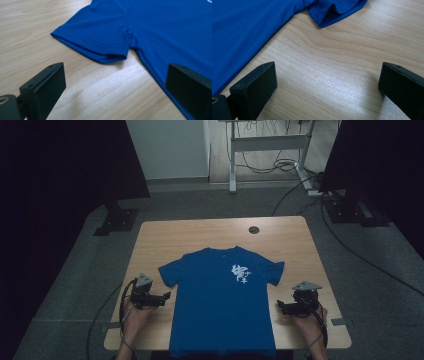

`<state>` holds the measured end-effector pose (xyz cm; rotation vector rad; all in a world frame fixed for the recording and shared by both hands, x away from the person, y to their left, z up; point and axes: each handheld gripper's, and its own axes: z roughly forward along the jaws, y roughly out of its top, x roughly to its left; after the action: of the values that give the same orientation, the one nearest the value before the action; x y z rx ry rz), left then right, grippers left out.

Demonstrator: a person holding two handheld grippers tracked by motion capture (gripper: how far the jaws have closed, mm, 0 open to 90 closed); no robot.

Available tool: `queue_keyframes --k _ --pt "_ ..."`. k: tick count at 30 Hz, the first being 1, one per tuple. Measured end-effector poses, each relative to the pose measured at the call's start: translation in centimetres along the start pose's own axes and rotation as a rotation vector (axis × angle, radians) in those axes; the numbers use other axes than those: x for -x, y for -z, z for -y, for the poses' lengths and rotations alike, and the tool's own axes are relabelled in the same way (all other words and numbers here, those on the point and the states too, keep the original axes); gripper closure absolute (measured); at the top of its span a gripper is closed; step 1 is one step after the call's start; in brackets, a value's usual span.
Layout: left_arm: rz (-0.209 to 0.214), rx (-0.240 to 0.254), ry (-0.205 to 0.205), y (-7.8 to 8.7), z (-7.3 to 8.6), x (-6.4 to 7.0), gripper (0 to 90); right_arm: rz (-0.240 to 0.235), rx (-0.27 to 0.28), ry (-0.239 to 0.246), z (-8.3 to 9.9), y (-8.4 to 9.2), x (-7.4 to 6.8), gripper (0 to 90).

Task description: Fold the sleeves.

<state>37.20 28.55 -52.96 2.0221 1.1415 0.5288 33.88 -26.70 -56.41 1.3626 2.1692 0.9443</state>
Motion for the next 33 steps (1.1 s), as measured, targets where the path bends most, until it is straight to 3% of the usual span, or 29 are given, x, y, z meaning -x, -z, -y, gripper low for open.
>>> queue_keyframes --k 11,17,33 --pt "0.002 0.022 -0.003 -1.2 -1.5 -0.6 3.9 0.0 0.0 0.0 0.0 0.0 0.0 1.4" --pt "-0.017 0.022 -0.005 -1.9 -2.3 -1.1 4.1 0.0 0.0 0.0 0.0 0.0 0.0 1.4" --pt "-0.06 0.033 0.039 -4.0 -3.9 -3.7 9.3 -0.001 0.0 0.0 0.0 0.0 0.0 1.4"
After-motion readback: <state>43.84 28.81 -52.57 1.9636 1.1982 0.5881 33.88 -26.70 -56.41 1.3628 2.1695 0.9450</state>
